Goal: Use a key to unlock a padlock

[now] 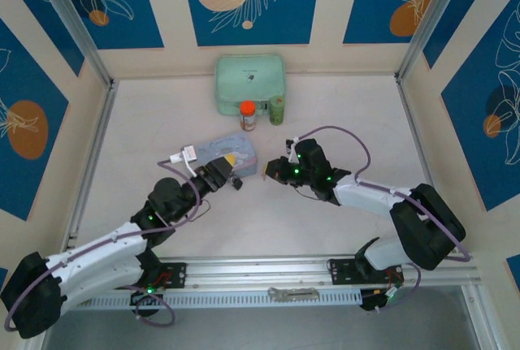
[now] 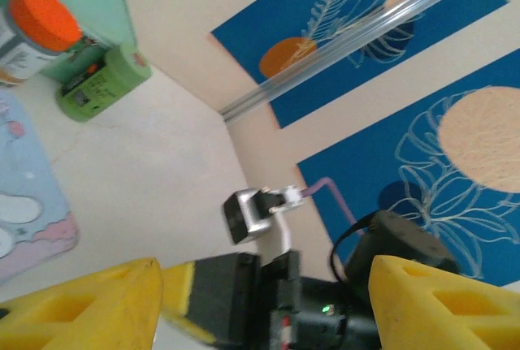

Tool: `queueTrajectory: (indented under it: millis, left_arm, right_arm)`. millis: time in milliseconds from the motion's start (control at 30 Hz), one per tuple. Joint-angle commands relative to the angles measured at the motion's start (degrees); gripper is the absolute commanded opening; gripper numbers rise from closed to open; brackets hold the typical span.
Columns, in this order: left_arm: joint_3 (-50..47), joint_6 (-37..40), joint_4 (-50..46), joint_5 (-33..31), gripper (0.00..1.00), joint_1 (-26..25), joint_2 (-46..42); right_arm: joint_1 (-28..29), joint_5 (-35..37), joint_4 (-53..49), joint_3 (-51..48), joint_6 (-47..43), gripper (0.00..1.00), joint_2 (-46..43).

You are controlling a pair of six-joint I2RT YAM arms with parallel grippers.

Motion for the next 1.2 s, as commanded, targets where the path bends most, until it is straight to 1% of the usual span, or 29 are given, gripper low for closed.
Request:
queueTrajectory:
  millis: [0, 100, 167, 300, 500, 567, 700, 800, 900, 1067, 1167]
  left_arm:
    - [0.0, 0.3, -4.4, 0.6, 0.64, -0.5, 5.2]
    - [0.4, -2.3, 4.3, 2.5, 0.6, -1.2, 11.9]
    - [1.5, -3.5, 8.5, 2.7, 0.59, -2.0, 16.0]
    - [2.9, -6.2, 18.2, 0.7, 0.58, -3.7, 23.4]
    - [4.3, -11.3, 30.0, -0.1, 0.56, -4.3, 33.1]
    - [4.7, -12.8, 33.4, 0.0, 0.53, -4.4, 36.2]
    - [5.1, -14.9, 40.1, -0.8, 0.45, -4.4, 41.2]
    - [5.4, -15.6, 40.9, -1.3, 0.39, -4.4, 42.4]
    - [5.3, -15.9, 40.5, -1.9, 0.3, -4.4, 42.6]
    - [5.6, -16.1, 40.1, -2.2, 0.21, -4.4, 42.8]
    - [6.4, -16.4, 40.0, -1.3, 0.11, -4.4, 43.5]
  right_arm:
    - [0.4, 3.8, 1.2, 3.6, 2.3, 0.0, 0.9]
    - [0.4, 3.8, 1.6, 4.9, 3.7, 0.0, 1.7]
    - [0.4, 4.2, 2.8, 5.0, 5.4, 0.0, 1.9]
    - [0.8, 6.2, 5.2, 4.1, 10.4, 0.0, 1.9]
    - [2.1, 8.1, 8.1, 2.7, 15.1, 0.0, 2.3]
    - [2.3, 7.8, 8.6, 2.7, 15.6, 0.0, 2.6]
    - [2.6, 8.0, 9.7, 2.0, 16.6, 0.0, 3.1]
    - [2.5, 8.1, 10.4, 1.4, 17.1, 0.0, 3.4]
    - [2.4, 8.1, 10.6, 1.2, 17.1, 0.0, 3.6]
    - [2.6, 7.7, 11.1, 1.1, 16.9, 0.0, 4.2]
    - [2.8, 7.6, 11.5, 1.0, 17.0, 0.0, 4.8]
